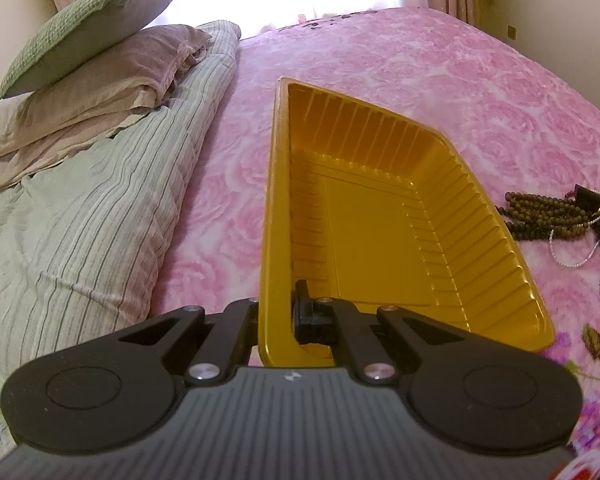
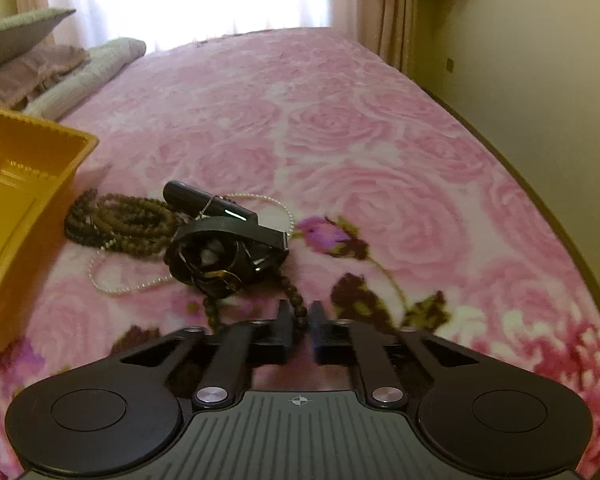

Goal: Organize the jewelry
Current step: 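Grasp the dark bead bracelet with the right gripper, then carry the bracelet into the yellow tray and open the right gripper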

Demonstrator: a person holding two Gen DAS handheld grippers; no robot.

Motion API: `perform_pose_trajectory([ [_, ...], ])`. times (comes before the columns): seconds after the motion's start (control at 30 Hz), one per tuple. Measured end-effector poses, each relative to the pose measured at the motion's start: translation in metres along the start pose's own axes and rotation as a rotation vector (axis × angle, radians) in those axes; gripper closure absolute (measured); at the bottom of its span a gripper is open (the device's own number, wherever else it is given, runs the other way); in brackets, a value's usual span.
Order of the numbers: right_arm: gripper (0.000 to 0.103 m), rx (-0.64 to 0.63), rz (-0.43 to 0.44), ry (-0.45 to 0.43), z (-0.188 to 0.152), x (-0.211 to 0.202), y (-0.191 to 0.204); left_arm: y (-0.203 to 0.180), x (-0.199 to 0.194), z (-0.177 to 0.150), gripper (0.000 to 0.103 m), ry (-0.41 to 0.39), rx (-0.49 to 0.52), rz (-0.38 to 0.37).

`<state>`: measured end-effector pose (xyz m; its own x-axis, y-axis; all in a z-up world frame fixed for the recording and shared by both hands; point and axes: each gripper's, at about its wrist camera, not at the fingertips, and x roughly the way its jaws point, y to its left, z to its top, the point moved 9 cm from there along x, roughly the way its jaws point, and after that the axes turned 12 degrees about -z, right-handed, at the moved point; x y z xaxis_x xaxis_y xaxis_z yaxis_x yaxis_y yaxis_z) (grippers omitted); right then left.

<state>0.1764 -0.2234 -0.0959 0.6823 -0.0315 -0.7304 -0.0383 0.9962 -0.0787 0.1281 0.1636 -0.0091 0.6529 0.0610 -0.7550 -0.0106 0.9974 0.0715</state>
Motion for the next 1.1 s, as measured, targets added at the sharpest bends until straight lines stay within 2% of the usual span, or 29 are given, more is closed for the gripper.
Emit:
perform_pose_trajectory([
  [0.2, 0.097, -0.096, -0.047, -0.032, 0.007, -0.019, -0.004, 0.000, 0.004, 0.001, 0.101, 0.037, 0.016, -0.006],
  [0.37, 0.097, -0.110, -0.062, -0.060, 0.015, -0.032, -0.008, 0.003, 0.010, -0.003, 0.100, 0.085, 0.022, -0.017],
  [0.63, 0.097, -0.089, -0.040, -0.123, 0.038, -0.057, -0.007, 0.001, 0.011, -0.002, 0.100, 0.086, 0.030, -0.015],
  [0.73, 0.097, -0.092, 0.012, -0.154, 0.052, -0.070, 0.002, 0.001, 0.011, -0.002, 0.100, 0.086, 0.030, -0.016],
  [0.83, 0.097, -0.114, 0.109, -0.175, 0.065, -0.080, 0.029, 0.000, 0.011, -0.002, 0.100, 0.085, 0.034, -0.016],
  [0.97, 0.097, -0.144, 0.299, -0.184, 0.081, -0.092, 0.082, 0.000, 0.011, -0.002, 0.100, 0.084, 0.033, -0.018],
  [1.1, 0.097, -0.185, 0.454, -0.181, 0.088, -0.099, 0.138, 0.000, 0.011, -0.003, 0.100, 0.083, 0.032, -0.020],
])
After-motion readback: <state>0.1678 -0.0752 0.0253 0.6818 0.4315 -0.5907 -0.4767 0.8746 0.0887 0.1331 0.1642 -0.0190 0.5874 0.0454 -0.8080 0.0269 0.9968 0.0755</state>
